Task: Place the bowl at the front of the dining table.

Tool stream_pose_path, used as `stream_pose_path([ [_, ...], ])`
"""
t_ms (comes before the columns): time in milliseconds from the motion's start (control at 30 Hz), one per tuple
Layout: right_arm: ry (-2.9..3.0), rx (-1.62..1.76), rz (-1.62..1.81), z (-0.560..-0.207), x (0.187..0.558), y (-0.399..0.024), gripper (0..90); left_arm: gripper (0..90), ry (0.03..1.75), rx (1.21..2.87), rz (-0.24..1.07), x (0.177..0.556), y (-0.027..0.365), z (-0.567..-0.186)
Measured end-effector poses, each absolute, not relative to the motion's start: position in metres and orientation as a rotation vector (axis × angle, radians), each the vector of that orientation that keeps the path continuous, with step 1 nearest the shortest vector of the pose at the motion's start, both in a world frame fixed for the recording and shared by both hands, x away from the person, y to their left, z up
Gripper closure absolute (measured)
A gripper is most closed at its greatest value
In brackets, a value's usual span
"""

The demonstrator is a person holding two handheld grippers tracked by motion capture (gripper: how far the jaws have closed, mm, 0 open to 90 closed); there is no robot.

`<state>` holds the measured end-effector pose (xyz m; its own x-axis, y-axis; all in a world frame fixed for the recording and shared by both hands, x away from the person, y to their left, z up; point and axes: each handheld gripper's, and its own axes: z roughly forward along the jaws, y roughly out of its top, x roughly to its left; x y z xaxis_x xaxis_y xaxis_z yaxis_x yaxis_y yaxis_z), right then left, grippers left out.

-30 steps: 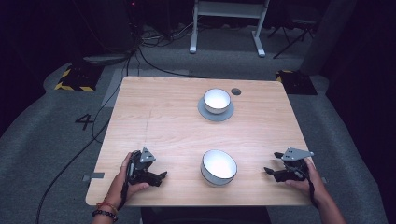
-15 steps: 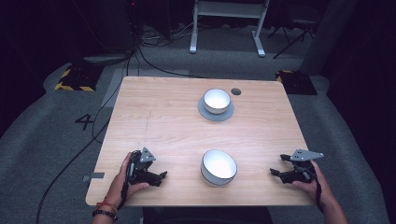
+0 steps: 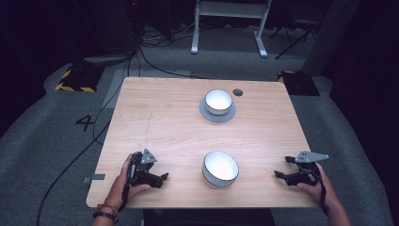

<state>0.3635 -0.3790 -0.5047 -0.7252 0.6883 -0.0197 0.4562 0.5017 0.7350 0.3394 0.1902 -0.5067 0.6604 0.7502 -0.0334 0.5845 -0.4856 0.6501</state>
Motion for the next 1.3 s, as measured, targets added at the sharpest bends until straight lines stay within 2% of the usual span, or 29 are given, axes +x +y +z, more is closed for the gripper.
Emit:
stream_pose_path([
  [1300,2.440,0.957,1.066,-0.5048,0.3631,-0.3790,17.2,0.2,1.019,2.245,0.351,0.3413,0.1905,-0.5062],
])
